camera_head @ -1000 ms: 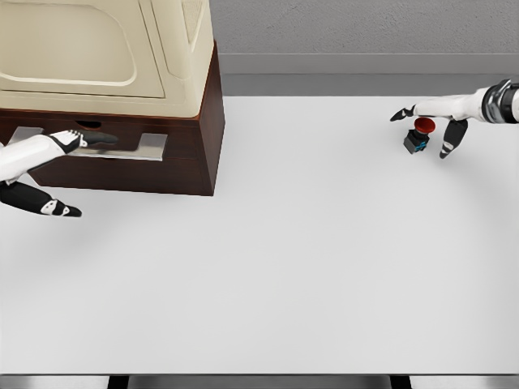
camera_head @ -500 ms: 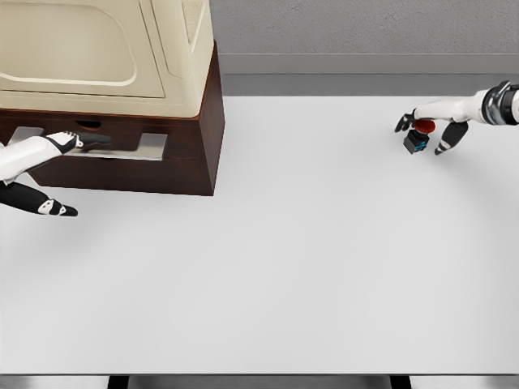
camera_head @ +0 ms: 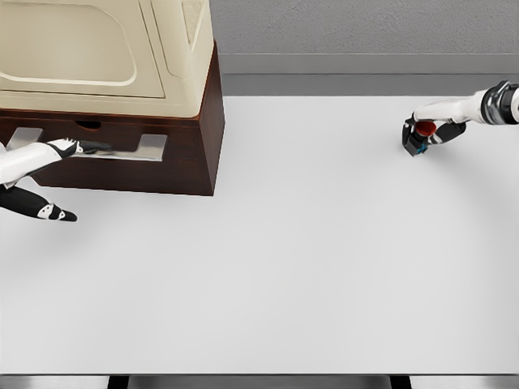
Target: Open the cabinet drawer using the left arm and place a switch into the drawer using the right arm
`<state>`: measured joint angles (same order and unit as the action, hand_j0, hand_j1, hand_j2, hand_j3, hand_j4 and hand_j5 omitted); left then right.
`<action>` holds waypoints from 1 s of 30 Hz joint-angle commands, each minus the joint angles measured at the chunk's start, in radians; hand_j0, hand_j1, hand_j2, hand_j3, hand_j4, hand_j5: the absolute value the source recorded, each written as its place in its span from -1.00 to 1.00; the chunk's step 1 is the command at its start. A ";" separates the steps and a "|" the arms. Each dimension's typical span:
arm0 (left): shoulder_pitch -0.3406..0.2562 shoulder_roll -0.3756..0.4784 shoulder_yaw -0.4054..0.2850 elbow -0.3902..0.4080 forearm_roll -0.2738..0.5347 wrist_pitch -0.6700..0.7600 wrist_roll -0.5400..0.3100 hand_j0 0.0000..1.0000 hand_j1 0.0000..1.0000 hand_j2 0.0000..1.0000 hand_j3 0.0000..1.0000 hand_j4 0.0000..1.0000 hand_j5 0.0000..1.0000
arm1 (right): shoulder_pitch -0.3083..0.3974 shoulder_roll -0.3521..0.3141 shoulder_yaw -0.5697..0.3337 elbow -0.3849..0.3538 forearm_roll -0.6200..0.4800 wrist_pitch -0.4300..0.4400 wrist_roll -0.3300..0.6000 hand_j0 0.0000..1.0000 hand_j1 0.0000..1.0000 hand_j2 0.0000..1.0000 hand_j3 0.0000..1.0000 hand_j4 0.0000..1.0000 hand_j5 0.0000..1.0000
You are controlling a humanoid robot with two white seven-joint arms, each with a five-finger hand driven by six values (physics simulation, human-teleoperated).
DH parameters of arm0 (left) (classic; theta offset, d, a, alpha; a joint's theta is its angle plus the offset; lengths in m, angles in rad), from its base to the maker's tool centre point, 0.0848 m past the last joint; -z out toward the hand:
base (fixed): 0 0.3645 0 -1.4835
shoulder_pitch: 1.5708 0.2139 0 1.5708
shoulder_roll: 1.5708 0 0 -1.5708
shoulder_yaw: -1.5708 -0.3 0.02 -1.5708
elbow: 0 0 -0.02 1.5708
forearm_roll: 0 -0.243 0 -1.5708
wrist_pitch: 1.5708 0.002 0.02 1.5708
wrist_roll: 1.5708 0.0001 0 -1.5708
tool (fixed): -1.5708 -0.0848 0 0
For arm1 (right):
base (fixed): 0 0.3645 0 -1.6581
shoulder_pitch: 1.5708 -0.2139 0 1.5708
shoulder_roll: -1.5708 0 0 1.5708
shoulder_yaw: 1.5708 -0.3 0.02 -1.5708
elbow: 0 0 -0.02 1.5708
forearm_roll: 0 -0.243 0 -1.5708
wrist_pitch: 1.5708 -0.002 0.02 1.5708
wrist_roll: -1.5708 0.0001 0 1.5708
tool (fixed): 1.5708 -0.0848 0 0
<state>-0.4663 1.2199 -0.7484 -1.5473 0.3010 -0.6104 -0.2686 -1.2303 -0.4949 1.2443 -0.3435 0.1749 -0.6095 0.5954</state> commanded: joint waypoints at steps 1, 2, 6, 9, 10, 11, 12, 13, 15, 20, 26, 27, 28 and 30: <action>0.000 0.006 -0.002 0.001 -0.005 0.000 -0.038 1.00 1.00 1.00 1.00 1.00 1.00 | 0.002 -0.002 -0.032 -0.003 0.000 -0.001 0.015 -0.05 -0.05 -0.05 -0.05 -0.05 -0.05; 0.000 0.007 -0.002 0.000 -0.005 0.000 -0.043 1.00 1.00 1.00 1.00 1.00 1.00 | 0.005 -0.002 -0.071 -0.012 0.000 -0.001 0.015 -0.05 -0.05 -0.05 -0.05 -0.05 -0.05; 0.003 0.032 -0.002 -0.022 0.012 0.000 -0.044 1.00 1.00 1.00 1.00 1.00 1.00 | 0.005 -0.007 -0.088 -0.054 -0.002 -0.001 0.015 -0.05 -0.05 -0.05 -0.05 -0.05 -0.05; 0.006 0.062 -0.002 -0.057 0.026 0.000 -0.046 1.00 1.00 1.00 1.00 1.00 1.00 | 0.002 -0.008 -0.089 -0.078 -0.002 -0.001 0.015 -0.05 -0.05 -0.05 -0.05 -0.05 -0.05; 0.008 0.070 -0.002 -0.065 0.030 0.000 -0.046 1.00 1.00 1.00 1.00 1.00 1.00 | 0.002 -0.008 -0.089 -0.095 -0.003 -0.001 0.015 -0.05 -0.05 -0.05 -0.05 -0.05 -0.05; 0.008 0.072 -0.003 -0.071 0.030 0.000 -0.046 1.00 1.00 1.00 1.00 1.00 1.00 | 0.000 -0.022 -0.091 -0.121 -0.005 -0.001 0.015 -0.05 -0.05 -0.05 -0.05 -0.05 -0.05; 0.017 0.072 -0.002 -0.077 0.030 0.000 -0.046 1.00 1.00 1.00 1.00 1.00 1.00 | 0.000 -0.033 -0.108 -0.153 -0.005 -0.001 0.015 -0.05 -0.05 -0.05 -0.05 -0.05 -0.05; 0.020 0.079 -0.002 -0.083 0.032 0.000 -0.046 1.00 1.00 1.00 1.00 1.00 1.00 | 0.000 -0.048 -0.111 -0.189 -0.005 -0.001 0.015 -0.05 -0.05 -0.05 -0.05 -0.05 -0.05; 0.021 0.087 -0.002 -0.097 0.040 0.000 -0.046 1.00 1.00 1.00 1.00 1.00 1.00 | 0.000 -0.067 -0.117 -0.249 -0.006 -0.001 0.015 -0.05 -0.05 -0.05 -0.05 -0.05 -0.05; 0.044 0.118 -0.002 -0.123 0.059 0.000 -0.046 1.00 1.00 1.00 1.00 1.00 1.00 | 0.006 -0.140 -0.120 -0.422 -0.015 -0.001 0.015 -0.05 -0.05 -0.05 -0.05 -0.05 -0.05; 0.051 0.173 0.000 -0.152 0.081 0.000 -0.046 1.00 1.00 1.00 1.00 1.00 1.00 | 0.011 -0.229 -0.118 -0.629 -0.032 -0.001 0.015 -0.05 -0.05 -0.05 -0.05 -0.05 -0.05; 0.052 0.178 0.000 -0.151 0.081 0.000 -0.046 1.00 1.00 1.00 1.00 1.00 1.00 | 0.011 -0.243 -0.118 -0.670 -0.035 -0.001 0.015 -0.05 -0.05 -0.05 -0.05 -0.05 -0.05; 0.057 0.188 0.000 -0.151 0.086 0.000 -0.044 1.00 1.00 1.00 1.00 1.00 1.00 | 0.011 -0.252 -0.117 -0.698 -0.051 -0.001 0.015 -0.05 -0.05 -0.05 -0.05 -0.05 -0.05; 0.058 0.204 0.000 -0.152 0.095 0.000 -0.044 1.00 1.00 1.00 1.00 1.00 1.00 | 0.011 -0.274 -0.117 -0.750 -0.064 -0.001 0.015 -0.05 -0.05 -0.05 -0.05 -0.05 -0.05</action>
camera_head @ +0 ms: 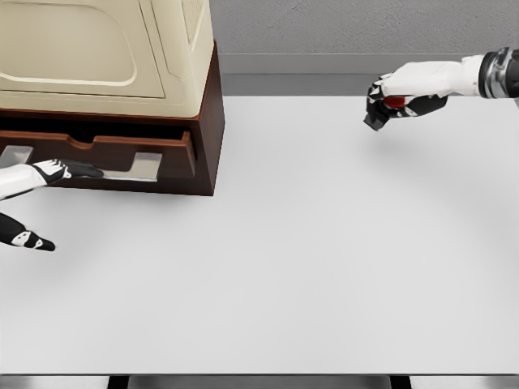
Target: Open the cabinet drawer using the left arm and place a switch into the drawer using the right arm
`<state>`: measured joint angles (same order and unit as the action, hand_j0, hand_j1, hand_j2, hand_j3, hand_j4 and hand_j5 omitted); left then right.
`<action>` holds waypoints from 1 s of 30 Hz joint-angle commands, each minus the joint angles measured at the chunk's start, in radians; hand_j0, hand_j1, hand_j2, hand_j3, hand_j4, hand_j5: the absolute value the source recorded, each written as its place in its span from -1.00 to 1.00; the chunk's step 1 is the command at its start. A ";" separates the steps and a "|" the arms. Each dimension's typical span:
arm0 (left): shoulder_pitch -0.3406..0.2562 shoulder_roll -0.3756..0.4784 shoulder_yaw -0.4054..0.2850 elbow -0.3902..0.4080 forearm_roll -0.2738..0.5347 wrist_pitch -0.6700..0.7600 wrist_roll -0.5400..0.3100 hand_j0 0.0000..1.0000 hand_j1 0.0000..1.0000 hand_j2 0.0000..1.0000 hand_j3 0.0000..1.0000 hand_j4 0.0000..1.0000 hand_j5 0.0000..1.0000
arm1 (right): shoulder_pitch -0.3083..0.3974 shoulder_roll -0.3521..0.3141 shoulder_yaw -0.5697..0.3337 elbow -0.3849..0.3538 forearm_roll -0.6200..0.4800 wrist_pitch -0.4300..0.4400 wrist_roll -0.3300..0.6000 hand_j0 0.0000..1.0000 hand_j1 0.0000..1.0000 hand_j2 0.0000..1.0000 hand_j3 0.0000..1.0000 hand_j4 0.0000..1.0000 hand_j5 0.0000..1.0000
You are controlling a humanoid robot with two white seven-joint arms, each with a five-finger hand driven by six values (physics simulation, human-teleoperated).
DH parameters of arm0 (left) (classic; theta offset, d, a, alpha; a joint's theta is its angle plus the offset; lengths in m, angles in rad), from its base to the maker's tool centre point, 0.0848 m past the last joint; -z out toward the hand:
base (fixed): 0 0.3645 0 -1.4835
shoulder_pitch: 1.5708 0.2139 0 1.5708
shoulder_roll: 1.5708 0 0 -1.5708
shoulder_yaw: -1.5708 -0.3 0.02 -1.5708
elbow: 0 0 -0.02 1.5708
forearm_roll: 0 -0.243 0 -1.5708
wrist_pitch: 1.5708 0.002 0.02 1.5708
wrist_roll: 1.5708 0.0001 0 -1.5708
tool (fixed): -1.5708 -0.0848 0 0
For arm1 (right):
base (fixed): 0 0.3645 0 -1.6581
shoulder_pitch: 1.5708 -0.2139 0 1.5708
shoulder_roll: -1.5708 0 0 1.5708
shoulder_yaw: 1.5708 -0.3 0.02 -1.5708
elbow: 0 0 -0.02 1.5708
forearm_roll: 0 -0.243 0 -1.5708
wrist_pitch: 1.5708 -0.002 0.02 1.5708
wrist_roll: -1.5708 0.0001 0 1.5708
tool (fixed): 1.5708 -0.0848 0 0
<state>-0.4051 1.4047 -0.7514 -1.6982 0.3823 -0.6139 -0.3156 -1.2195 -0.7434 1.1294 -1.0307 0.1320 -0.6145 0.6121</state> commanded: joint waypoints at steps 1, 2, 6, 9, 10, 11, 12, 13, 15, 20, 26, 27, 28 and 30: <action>0.002 0.020 0.003 -0.003 0.013 0.003 0.003 1.00 1.00 1.00 1.00 1.00 1.00 | -0.002 -0.043 -0.002 -0.097 -0.034 0.004 -0.001 -0.05 -0.05 -0.05 -0.05 -0.05 -0.05; 0.003 0.030 0.003 -0.005 0.013 0.003 0.003 1.00 1.00 1.00 1.00 1.00 1.00 | 0.000 -0.050 -0.002 -0.124 -0.037 0.004 -0.001 -0.05 -0.05 -0.05 -0.05 -0.05 -0.05; 0.005 0.045 0.001 -0.008 0.015 0.003 0.003 1.00 1.00 1.00 1.00 1.00 1.00 | -0.002 -0.076 -0.003 -0.196 -0.063 0.004 -0.001 -0.06 -0.06 -0.06 -0.06 -0.06 -0.06; 0.014 0.062 0.001 -0.006 0.017 0.003 0.003 1.00 1.00 1.00 1.00 1.00 1.00 | -0.008 -0.091 -0.003 -0.244 -0.087 0.004 -0.001 -0.06 -0.06 -0.06 -0.06 -0.06 -0.06; 0.017 0.065 0.001 -0.006 0.021 0.003 0.003 1.00 1.00 1.00 1.00 1.00 1.00 | -0.011 -0.091 -0.003 -0.247 -0.091 0.004 -0.001 -0.06 -0.06 -0.06 -0.06 -0.06 -0.06; 0.020 0.076 0.001 -0.008 0.021 0.003 0.003 1.00 1.00 1.00 1.00 1.00 1.00 | -0.014 -0.087 -0.002 -0.255 -0.095 0.004 -0.001 -0.06 -0.06 -0.06 -0.06 -0.06 -0.06; 0.022 0.082 0.001 -0.006 0.021 0.003 0.003 1.00 1.00 1.00 1.00 1.00 1.00 | -0.017 -0.080 -0.002 -0.256 -0.097 0.004 -0.001 -0.07 -0.07 -0.07 -0.07 -0.07 -0.07; 0.023 0.083 0.004 -0.005 0.021 0.003 0.007 1.00 1.00 1.00 1.00 1.00 1.00 | -0.020 -0.077 -0.002 -0.256 -0.103 0.004 -0.001 -0.08 -0.08 -0.08 -0.08 -0.08 -0.08; 0.017 0.082 0.018 -0.001 0.027 0.003 0.015 1.00 1.00 1.00 1.00 1.00 1.00 | -0.023 -0.048 -0.002 -0.262 -0.111 0.004 -0.001 -0.08 -0.08 -0.08 -0.08 -0.08 -0.08; 0.005 0.073 0.037 0.003 0.053 0.003 0.015 1.00 1.00 1.00 1.00 1.00 1.00 | -0.028 -0.034 0.000 -0.273 -0.111 0.004 -0.001 -0.09 -0.09 -0.09 -0.09 -0.09 -0.09; 0.011 0.025 0.027 0.005 0.049 0.003 0.013 1.00 1.00 1.00 1.00 1.00 1.00 | -0.029 0.012 0.003 -0.284 -0.111 0.004 -0.001 -0.11 -0.11 -0.11 -0.11 -0.11 -0.11; 0.012 0.019 0.021 0.005 0.047 0.003 0.013 1.00 1.00 1.00 1.00 1.00 1.00 | -0.029 0.018 0.003 -0.298 -0.111 0.004 -0.001 -0.11 -0.11 -0.11 -0.11 -0.11 -0.11; 0.014 0.011 0.020 0.005 0.047 0.003 0.013 1.00 1.00 1.00 1.00 1.00 1.00 | -0.031 0.032 0.003 -0.299 -0.111 0.004 -0.001 -0.11 -0.11 -0.11 -0.11 -0.11 -0.11; 0.020 0.008 0.018 0.005 0.047 0.003 0.013 1.00 1.00 1.00 1.00 1.00 1.00 | -0.034 0.036 0.001 -0.325 -0.111 0.004 -0.001 -0.12 -0.12 -0.12 -0.12 -0.12 -0.12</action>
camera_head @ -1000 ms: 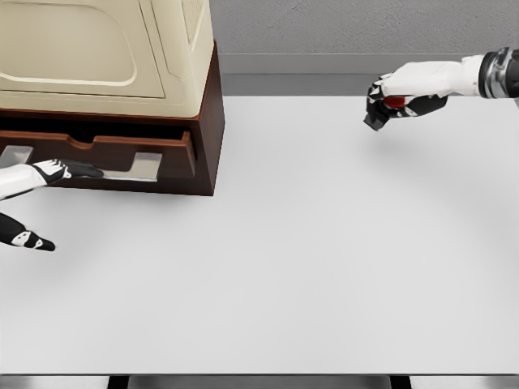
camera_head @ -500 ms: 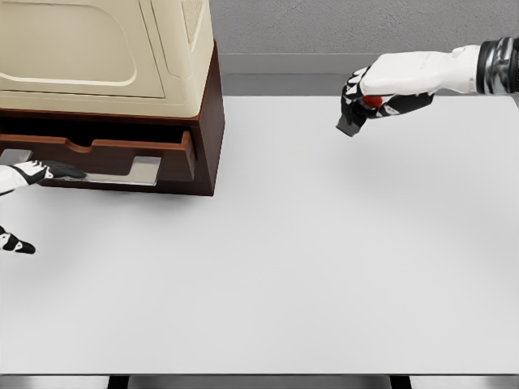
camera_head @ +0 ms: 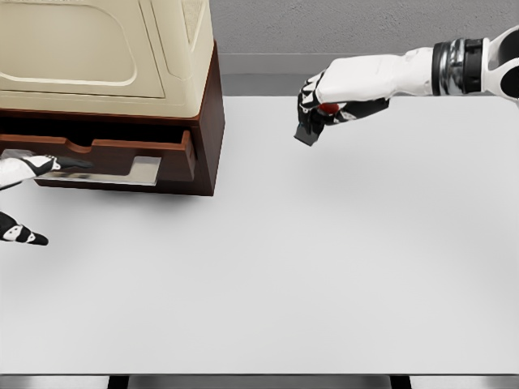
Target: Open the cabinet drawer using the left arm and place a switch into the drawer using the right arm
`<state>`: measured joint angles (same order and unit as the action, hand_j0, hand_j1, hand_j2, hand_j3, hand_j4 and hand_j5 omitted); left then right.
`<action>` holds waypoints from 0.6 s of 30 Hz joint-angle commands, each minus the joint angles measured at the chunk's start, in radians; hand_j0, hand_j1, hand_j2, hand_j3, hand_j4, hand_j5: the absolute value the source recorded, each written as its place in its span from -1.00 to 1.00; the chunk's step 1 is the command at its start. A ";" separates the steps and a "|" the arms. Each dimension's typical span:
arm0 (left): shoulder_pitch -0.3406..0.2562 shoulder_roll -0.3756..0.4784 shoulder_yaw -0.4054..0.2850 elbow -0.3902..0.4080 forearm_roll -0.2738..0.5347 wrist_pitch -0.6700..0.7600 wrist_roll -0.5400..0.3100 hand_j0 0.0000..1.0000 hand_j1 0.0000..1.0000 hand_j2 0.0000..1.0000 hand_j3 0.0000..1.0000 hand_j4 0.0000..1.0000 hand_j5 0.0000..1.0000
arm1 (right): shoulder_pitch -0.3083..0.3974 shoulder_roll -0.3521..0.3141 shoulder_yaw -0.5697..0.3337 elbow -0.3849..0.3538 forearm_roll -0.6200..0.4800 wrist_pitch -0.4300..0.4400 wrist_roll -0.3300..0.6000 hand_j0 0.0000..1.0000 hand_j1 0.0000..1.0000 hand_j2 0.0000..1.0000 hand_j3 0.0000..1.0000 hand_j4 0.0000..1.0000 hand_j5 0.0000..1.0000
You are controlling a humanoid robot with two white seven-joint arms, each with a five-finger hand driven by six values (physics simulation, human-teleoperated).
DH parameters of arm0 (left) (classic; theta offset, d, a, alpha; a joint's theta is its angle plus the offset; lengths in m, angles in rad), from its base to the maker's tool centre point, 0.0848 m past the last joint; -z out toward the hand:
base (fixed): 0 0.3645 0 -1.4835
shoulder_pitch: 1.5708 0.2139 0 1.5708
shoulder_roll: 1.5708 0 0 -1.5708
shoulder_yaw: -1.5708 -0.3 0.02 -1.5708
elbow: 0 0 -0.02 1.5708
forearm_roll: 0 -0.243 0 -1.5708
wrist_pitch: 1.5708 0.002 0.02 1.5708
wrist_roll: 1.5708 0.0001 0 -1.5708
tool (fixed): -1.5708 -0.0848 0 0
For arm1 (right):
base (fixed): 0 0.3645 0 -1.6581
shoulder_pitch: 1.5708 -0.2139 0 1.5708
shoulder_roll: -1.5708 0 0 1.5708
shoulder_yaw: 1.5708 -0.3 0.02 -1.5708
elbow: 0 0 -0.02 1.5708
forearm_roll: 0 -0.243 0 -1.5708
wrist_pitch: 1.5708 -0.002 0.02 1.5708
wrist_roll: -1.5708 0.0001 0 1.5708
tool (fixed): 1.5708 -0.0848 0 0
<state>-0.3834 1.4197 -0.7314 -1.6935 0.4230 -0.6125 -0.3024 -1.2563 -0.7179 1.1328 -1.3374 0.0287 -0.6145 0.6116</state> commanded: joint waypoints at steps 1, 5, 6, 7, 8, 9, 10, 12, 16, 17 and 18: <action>0.001 -0.007 -0.003 0.000 0.008 0.002 0.000 1.00 1.00 1.00 1.00 1.00 1.00 | 0.000 0.011 -0.004 -0.040 -0.007 0.004 -0.001 -0.12 -0.12 -0.12 -0.12 -0.12 -0.12; 0.003 -0.007 -0.003 0.008 0.014 0.002 0.000 1.00 1.00 1.00 1.00 1.00 1.00 | -0.002 0.046 -0.002 -0.046 -0.007 0.004 -0.001 -0.12 -0.12 -0.12 -0.12 -0.12 -0.12; 0.003 -0.007 -0.003 0.011 0.016 0.002 0.000 1.00 1.00 1.00 1.00 1.00 1.00 | -0.002 0.055 -0.002 -0.046 -0.009 0.004 -0.001 -0.12 -0.12 -0.12 -0.12 -0.12 -0.12; 0.001 -0.007 -0.003 0.012 0.016 0.002 0.000 1.00 1.00 1.00 1.00 1.00 1.00 | -0.002 0.068 -0.002 -0.046 -0.007 0.004 -0.001 -0.12 -0.12 -0.12 -0.12 -0.12 -0.12; 0.003 -0.008 -0.005 0.017 0.016 0.002 0.000 1.00 1.00 1.00 1.00 1.00 1.00 | -0.002 0.075 0.002 -0.049 -0.007 0.004 -0.001 -0.12 -0.12 -0.12 -0.12 -0.12 -0.12; 0.009 -0.008 -0.003 0.020 0.016 0.002 0.000 1.00 1.00 1.00 1.00 1.00 1.00 | -0.002 0.087 0.001 -0.051 -0.007 0.004 -0.001 -0.12 -0.12 -0.12 -0.12 -0.12 -0.12; 0.009 -0.008 -0.005 0.020 0.016 0.002 0.000 1.00 1.00 1.00 1.00 1.00 1.00 | -0.006 0.095 0.001 -0.052 -0.007 0.004 -0.001 -0.12 -0.12 -0.12 -0.12 -0.12 -0.12; 0.015 -0.008 -0.003 0.021 0.016 0.002 0.000 1.00 1.00 1.00 1.00 1.00 1.00 | -0.011 0.115 0.002 -0.055 -0.007 0.004 -0.001 -0.13 -0.13 -0.13 -0.13 -0.13 -0.13; 0.024 -0.010 -0.003 0.029 0.016 0.002 0.000 1.00 1.00 1.00 1.00 1.00 1.00 | -0.026 0.150 0.004 -0.057 -0.009 0.004 -0.001 -0.14 -0.14 -0.14 -0.14 -0.14 -0.14; 0.026 -0.008 -0.003 0.028 0.016 0.002 0.000 1.00 1.00 1.00 1.00 1.00 1.00 | -0.028 0.153 0.004 -0.060 -0.009 0.004 -0.001 -0.14 -0.14 -0.14 -0.14 -0.14 -0.14; 0.032 -0.008 -0.005 0.028 0.016 0.002 0.000 1.00 1.00 1.00 1.00 1.00 1.00 | -0.032 0.167 0.004 -0.060 -0.010 0.004 -0.001 -0.14 -0.14 -0.14 -0.14 -0.14 -0.14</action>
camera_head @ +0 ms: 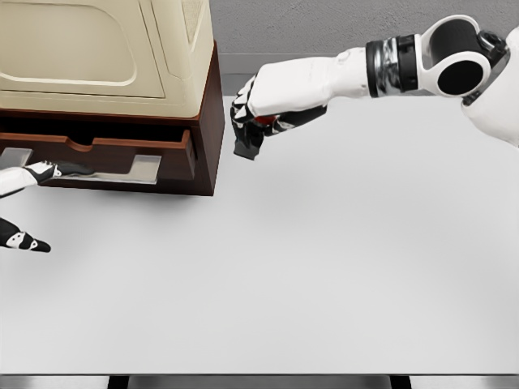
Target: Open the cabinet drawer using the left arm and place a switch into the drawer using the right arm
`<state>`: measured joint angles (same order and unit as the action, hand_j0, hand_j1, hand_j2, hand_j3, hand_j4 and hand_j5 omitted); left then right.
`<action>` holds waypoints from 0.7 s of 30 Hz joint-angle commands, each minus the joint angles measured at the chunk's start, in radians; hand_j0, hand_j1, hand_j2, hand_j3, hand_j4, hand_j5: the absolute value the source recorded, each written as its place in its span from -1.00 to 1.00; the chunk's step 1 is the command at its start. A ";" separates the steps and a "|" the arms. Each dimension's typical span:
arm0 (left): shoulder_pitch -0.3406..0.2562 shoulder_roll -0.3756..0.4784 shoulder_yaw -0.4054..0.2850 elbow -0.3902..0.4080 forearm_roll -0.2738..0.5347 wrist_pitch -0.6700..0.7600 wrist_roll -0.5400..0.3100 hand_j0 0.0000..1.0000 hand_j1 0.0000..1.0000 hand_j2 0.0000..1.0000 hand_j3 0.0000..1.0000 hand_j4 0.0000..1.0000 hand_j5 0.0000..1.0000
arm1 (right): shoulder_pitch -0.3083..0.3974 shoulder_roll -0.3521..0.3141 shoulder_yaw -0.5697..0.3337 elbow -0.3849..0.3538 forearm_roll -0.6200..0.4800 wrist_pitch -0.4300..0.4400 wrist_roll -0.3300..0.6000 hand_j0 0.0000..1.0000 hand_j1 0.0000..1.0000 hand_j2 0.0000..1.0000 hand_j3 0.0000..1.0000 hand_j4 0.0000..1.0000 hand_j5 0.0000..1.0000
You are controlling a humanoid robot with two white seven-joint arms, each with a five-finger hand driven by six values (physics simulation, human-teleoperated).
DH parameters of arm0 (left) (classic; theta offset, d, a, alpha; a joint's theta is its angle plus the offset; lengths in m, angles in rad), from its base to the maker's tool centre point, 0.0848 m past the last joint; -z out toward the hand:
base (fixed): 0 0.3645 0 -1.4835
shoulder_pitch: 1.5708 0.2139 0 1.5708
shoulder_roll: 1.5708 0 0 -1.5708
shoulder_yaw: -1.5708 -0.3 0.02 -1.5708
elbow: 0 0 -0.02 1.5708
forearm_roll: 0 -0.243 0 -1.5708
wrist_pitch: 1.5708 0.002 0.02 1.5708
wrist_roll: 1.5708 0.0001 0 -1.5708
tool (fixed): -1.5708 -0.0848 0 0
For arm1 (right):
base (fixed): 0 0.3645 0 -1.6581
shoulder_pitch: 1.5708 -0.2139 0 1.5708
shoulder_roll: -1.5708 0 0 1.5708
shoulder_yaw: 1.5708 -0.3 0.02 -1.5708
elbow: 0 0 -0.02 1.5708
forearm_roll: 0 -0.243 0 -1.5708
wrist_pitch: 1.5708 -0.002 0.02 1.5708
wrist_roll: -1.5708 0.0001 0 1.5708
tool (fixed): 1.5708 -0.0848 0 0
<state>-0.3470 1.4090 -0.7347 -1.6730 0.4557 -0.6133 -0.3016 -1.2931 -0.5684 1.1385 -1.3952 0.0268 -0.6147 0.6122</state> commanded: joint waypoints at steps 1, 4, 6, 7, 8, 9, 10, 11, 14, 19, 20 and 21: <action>0.005 0.005 0.000 0.006 -0.019 0.002 -0.002 1.00 1.00 1.00 1.00 1.00 1.00 | -0.002 0.027 0.001 -0.002 -0.011 0.004 -0.001 -0.14 -0.14 -0.14 -0.14 -0.14 -0.14; 0.013 0.016 0.000 0.001 -0.017 0.002 -0.005 1.00 1.00 1.00 1.00 1.00 1.00 | -0.014 0.064 0.004 0.007 -0.018 0.004 -0.001 -0.14 -0.14 -0.14 -0.14 -0.14 -0.14; 0.014 0.021 -0.002 -0.004 -0.019 0.002 -0.005 1.00 1.00 1.00 1.00 1.00 1.00 | -0.029 0.073 0.003 0.007 -0.022 0.004 -0.001 -0.14 -0.14 -0.14 -0.14 -0.14 -0.14; 0.020 0.025 0.000 -0.005 -0.019 0.002 -0.005 1.00 1.00 1.00 1.00 1.00 1.00 | -0.035 0.078 0.003 0.007 -0.024 0.004 -0.001 -0.14 -0.14 -0.14 -0.14 -0.14 -0.14; 0.020 0.037 0.000 -0.007 -0.019 0.002 -0.007 1.00 1.00 1.00 1.00 1.00 1.00 | -0.037 0.084 0.004 0.007 -0.036 0.004 -0.001 -0.14 -0.14 -0.14 -0.14 -0.14 -0.14; 0.026 0.041 0.000 -0.008 -0.019 0.002 -0.007 1.00 1.00 1.00 1.00 1.00 1.00 | -0.037 0.085 0.004 0.007 -0.037 0.004 -0.001 -0.14 -0.14 -0.14 -0.14 -0.14 -0.14; 0.039 0.053 0.001 -0.011 -0.019 0.002 -0.007 1.00 1.00 1.00 1.00 1.00 1.00 | -0.049 0.090 0.003 0.005 -0.039 0.004 -0.001 -0.14 -0.14 -0.14 -0.14 -0.14 -0.14; 0.043 0.057 0.001 -0.016 -0.019 0.002 -0.005 1.00 1.00 1.00 1.00 1.00 1.00 | -0.054 0.096 0.003 0.001 -0.044 0.004 -0.001 -0.14 -0.14 -0.14 -0.14 -0.14 -0.14; 0.055 0.090 0.003 -0.033 -0.017 0.002 -0.005 1.00 1.00 1.00 1.00 1.00 1.00 | -0.054 0.107 0.003 -0.013 -0.045 0.004 -0.001 -0.15 -0.15 -0.15 -0.15 -0.15 -0.15; 0.075 0.114 0.008 -0.056 -0.015 0.002 -0.005 1.00 1.00 1.00 1.00 1.00 1.00 | -0.052 0.107 0.004 -0.030 -0.044 0.004 -0.001 -0.15 -0.15 -0.15 -0.15 -0.15 -0.15; 0.089 0.133 0.014 -0.059 -0.015 0.002 -0.005 1.00 1.00 1.00 1.00 1.00 1.00 | -0.054 0.108 0.004 -0.027 -0.044 0.004 -0.001 -0.15 -0.15 -0.15 -0.15 -0.15 -0.15; 0.094 0.137 0.014 -0.062 -0.015 0.002 -0.005 1.00 1.00 1.00 1.00 1.00 1.00 | -0.054 0.108 0.006 -0.024 -0.044 0.004 -0.001 -0.15 -0.15 -0.15 -0.15 -0.15 -0.15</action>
<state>-0.2539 1.5275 -0.7145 -1.7500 0.5353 -0.6184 -0.3033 -1.3468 -0.4608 1.1448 -1.4187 -0.0114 -0.6139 0.6116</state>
